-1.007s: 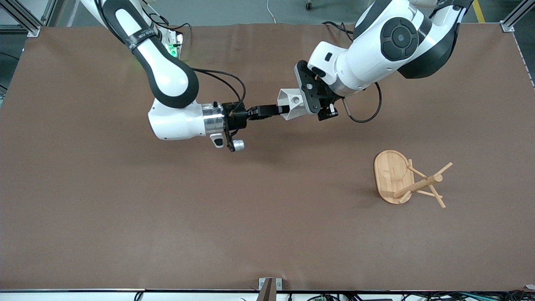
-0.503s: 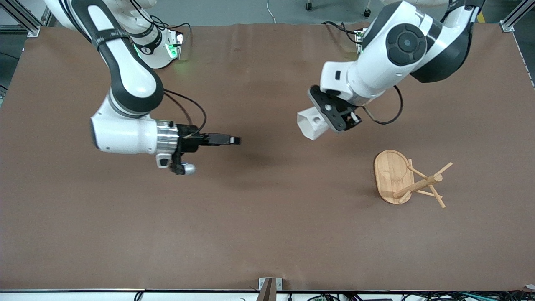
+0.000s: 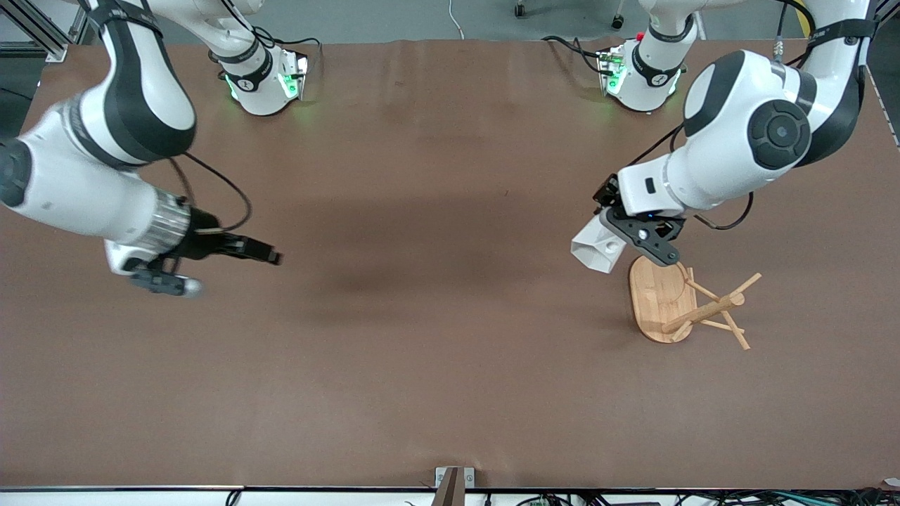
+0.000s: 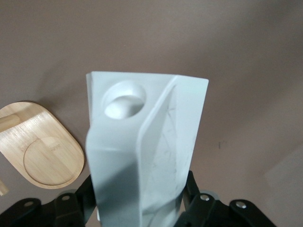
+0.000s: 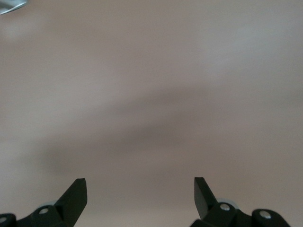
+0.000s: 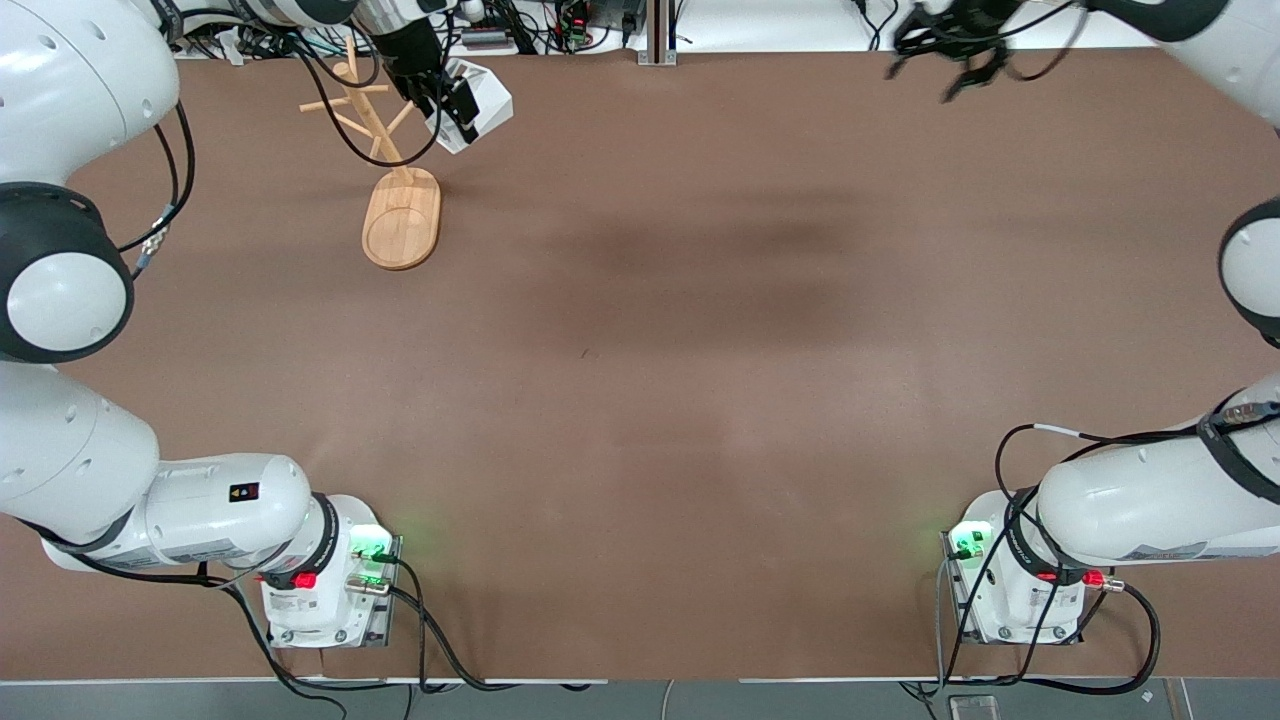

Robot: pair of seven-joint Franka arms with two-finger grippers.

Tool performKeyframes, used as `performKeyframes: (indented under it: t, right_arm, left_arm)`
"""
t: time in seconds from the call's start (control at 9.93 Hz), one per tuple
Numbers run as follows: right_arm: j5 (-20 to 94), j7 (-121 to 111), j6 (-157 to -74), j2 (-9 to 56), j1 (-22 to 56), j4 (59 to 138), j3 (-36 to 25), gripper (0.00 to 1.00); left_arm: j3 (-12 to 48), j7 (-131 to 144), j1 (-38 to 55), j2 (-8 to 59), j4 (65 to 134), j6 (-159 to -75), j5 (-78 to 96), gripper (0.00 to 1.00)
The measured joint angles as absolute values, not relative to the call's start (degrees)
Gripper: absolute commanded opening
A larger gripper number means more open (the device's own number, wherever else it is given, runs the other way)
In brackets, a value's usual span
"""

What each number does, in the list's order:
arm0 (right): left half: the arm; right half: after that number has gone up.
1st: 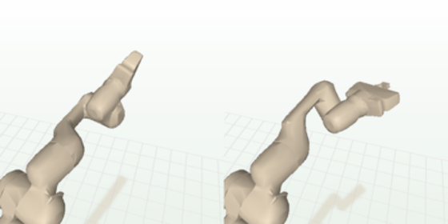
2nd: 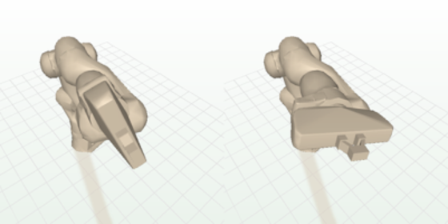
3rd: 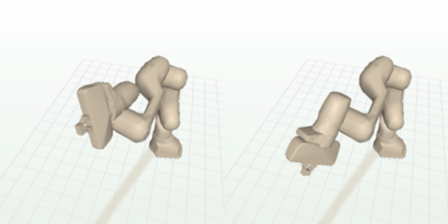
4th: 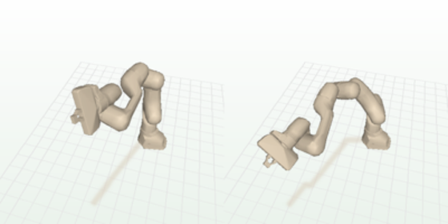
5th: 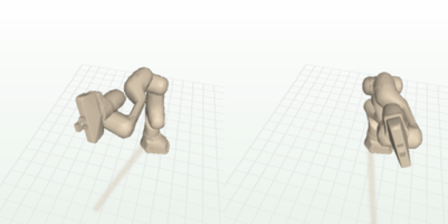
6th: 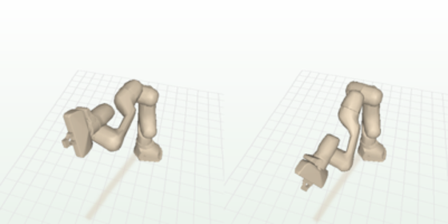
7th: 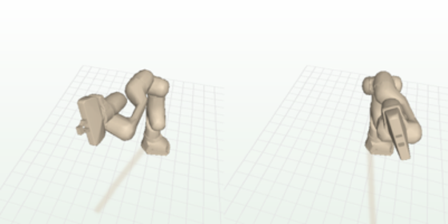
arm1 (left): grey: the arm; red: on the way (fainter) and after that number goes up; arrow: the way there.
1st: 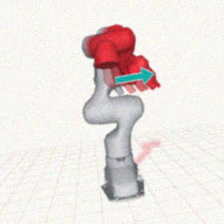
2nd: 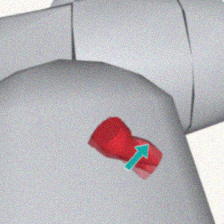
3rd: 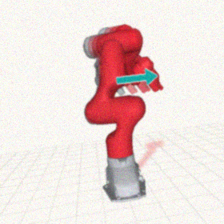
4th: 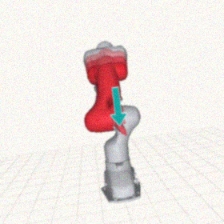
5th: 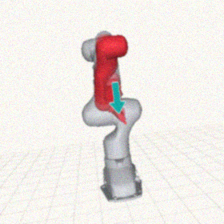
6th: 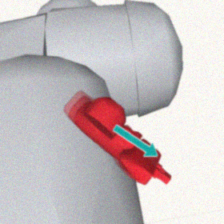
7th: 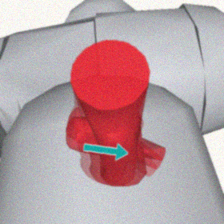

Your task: Hang cup on rack

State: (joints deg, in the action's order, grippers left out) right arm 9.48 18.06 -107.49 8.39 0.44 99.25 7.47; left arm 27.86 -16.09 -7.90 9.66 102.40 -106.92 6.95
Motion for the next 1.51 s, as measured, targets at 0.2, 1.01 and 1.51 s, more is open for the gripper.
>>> performKeyframes:
  t: [0.2,1.01,1.51]
  right_arm:
    - [3.0,17.7,-102.6,4.1,0.5,98.6,4.3,1.00]
    - [0.5,1.8,-81.5,-0.9,0.3,84.3,-8.2,1.00]
    - [0.5,1.8,-81.5,-0.4,0.1,84.3,-7.7,1.00]
  left_arm:
    - [27.6,-16.3,-10.0,9.6,104.4,-109.6,7.0,0.00]
    - [15.2,-16.9,-6.3,12.2,108.4,-116.5,8.4,0.00]
    - [12.1,-16.8,-6.3,12.2,108.4,-116.6,10.6,0.02]
